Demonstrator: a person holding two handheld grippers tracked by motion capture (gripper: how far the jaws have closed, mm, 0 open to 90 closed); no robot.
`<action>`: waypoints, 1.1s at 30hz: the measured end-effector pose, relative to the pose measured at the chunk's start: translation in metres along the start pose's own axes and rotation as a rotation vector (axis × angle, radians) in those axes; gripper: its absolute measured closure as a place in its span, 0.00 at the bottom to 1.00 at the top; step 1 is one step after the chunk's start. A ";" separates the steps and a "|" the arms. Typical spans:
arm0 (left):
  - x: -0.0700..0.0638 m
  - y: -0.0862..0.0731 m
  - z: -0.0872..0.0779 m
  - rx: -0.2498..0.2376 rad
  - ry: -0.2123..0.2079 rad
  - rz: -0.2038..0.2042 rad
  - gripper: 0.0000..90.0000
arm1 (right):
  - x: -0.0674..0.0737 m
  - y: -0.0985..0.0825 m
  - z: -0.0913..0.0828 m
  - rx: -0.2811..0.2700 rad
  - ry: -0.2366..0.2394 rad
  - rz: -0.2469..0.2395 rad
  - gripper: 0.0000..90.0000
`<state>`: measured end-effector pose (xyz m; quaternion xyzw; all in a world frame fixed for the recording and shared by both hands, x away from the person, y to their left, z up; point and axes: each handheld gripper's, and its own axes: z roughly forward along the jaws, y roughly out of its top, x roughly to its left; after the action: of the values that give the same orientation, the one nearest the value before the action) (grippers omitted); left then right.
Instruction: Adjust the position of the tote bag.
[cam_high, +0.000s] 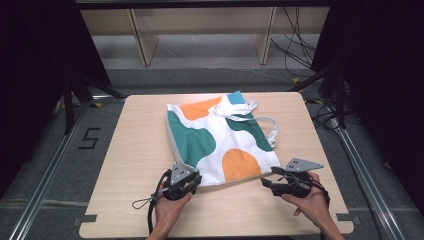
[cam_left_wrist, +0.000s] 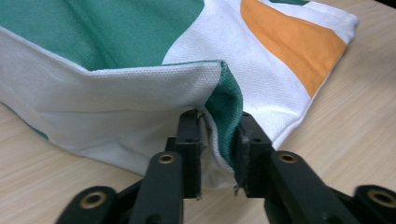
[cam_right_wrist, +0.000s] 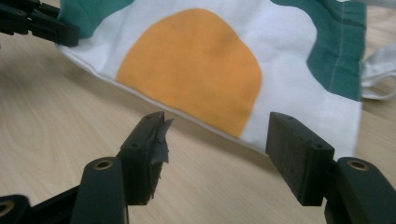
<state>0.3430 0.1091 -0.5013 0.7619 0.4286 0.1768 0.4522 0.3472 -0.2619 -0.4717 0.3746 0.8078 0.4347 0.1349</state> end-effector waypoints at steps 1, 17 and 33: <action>0.007 0.001 -0.003 0.002 0.008 0.006 0.88 | -0.004 0.000 -0.001 -0.011 -0.018 -0.023 0.43; 0.096 -0.007 -0.038 0.018 0.137 -0.053 0.91 | -0.016 -0.006 -0.007 0.001 -0.056 0.048 0.44; 0.110 -0.007 -0.036 0.026 0.158 -0.067 0.91 | -0.040 0.027 0.057 0.021 0.020 0.215 0.38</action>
<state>0.3791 0.2197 -0.5012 0.7367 0.4905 0.2155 0.4126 0.4183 -0.2470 -0.4882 0.4561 0.7689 0.4417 0.0754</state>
